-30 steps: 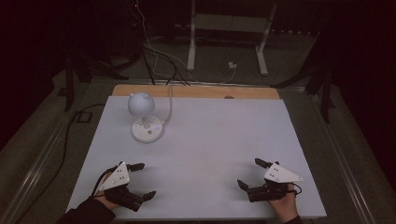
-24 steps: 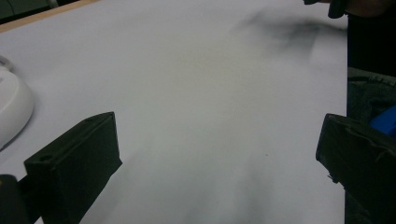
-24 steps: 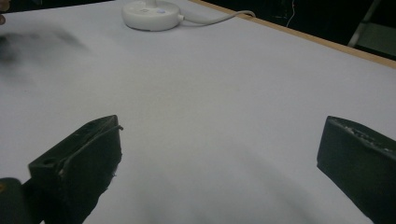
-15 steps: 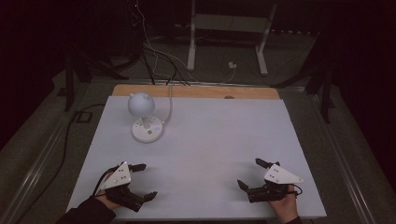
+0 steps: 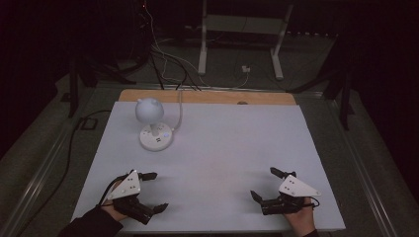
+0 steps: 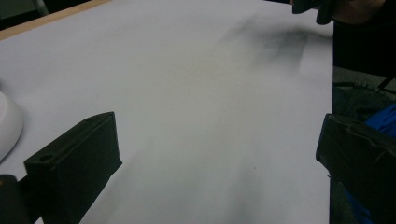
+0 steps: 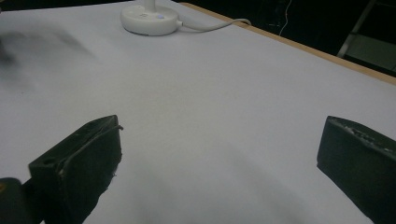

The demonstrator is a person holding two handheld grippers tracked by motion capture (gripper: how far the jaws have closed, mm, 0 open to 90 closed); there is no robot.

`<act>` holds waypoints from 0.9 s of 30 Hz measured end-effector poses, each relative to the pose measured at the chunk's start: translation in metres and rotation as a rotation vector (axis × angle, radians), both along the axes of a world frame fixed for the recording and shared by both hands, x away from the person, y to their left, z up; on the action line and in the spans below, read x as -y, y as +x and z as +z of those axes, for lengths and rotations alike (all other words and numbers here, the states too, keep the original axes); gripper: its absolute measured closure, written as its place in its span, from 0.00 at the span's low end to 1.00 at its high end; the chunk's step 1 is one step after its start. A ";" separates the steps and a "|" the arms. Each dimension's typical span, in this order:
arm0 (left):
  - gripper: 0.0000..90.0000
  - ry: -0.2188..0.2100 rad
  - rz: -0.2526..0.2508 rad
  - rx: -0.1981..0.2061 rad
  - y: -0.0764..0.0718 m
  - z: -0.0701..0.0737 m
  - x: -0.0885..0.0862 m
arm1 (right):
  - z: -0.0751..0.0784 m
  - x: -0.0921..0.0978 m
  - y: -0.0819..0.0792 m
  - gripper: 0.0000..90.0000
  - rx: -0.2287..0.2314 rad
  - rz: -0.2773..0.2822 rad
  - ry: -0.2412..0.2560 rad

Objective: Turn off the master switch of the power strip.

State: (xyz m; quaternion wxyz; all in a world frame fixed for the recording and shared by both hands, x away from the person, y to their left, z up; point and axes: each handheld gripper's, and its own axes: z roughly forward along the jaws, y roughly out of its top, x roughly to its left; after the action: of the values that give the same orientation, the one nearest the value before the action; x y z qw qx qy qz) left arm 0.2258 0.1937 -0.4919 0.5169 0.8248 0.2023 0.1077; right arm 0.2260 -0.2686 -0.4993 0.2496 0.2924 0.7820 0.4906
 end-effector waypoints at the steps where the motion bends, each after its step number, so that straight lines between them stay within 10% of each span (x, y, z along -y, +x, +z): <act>1: 0.00 0.000 0.000 0.000 0.000 0.000 0.000 | 0.000 0.000 0.000 0.00 0.000 0.000 0.000; 27: 0.00 -0.056 0.042 -0.009 0.016 0.027 0.005 | 0.001 0.002 -0.002 0.00 -0.011 -0.006 0.016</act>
State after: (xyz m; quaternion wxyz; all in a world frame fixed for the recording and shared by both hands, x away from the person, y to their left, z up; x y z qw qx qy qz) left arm 0.2415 0.1882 -0.4646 0.5367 0.8059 0.2247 0.1092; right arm 0.2243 -0.2706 -0.4979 0.2442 0.2994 0.7786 0.4945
